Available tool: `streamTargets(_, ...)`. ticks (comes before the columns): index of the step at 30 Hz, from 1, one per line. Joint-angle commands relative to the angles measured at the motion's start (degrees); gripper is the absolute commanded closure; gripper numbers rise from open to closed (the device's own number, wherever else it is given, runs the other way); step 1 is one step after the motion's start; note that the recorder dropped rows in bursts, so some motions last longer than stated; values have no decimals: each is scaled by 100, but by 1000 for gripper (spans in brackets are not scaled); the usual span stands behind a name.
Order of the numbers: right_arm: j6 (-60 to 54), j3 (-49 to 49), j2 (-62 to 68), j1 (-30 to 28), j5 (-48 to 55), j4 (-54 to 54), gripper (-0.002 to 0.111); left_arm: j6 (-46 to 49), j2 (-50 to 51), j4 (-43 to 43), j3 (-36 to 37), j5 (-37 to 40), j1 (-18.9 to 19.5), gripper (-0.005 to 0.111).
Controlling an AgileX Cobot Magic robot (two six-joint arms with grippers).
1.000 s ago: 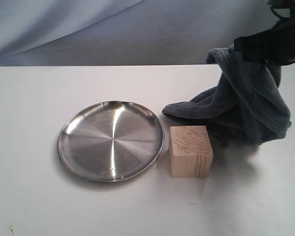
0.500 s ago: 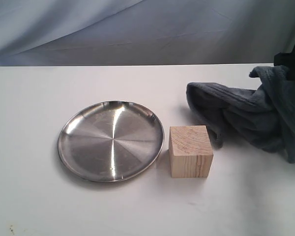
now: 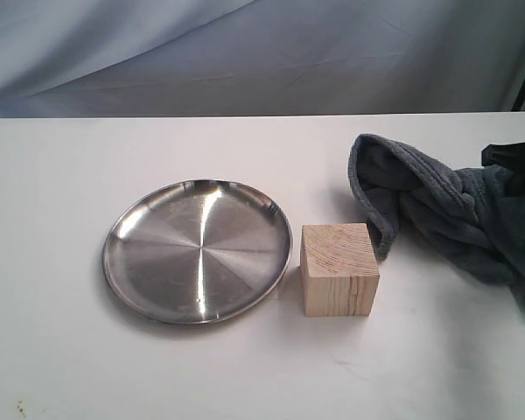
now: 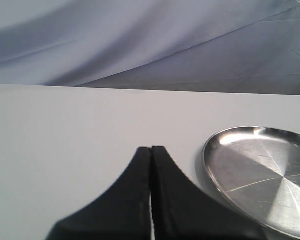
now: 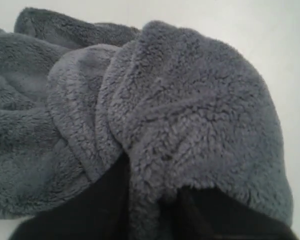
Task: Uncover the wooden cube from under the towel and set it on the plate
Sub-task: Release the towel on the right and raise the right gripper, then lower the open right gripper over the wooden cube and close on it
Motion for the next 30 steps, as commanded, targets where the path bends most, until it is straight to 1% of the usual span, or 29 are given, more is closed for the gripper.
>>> streamTargets(1,24,-15,56,-35,100,-99,64,-9,-14,-44,22,-66,15,107)
streamTargets(3,24,-25,56,-35,100,-99,49,-9,-14,-44,22,-66,15,107)
streamTargets(7,24,-49,-66,-35,150,-99,25,-9,-14,-44,22,-66,15,107)
streamTargets(9,24,-49,-146,-35,150,-99,18,-9,-14,-44,22,-66,15,107)
streamTargets(11,24,-49,-227,-35,150,-99,14,-9,-14,-44,22,-66,15,107)
streamTargets(18,24,-49,-704,-22,-9,-87,12,-9,-14,-44,22,-66,15,107)
streamTargets(22,-66,-49,-1067,25,-126,150,13,-9,-14,-44,22,-66,15,107)
streamTargets(25,-455,-49,-1333,221,-196,180,13,-9,-14,-44,22,-66,15,107)
streamTargets(30,-1237,-49,-1544,931,-240,180,13,-9,-14,-44,22,-66,15,107)
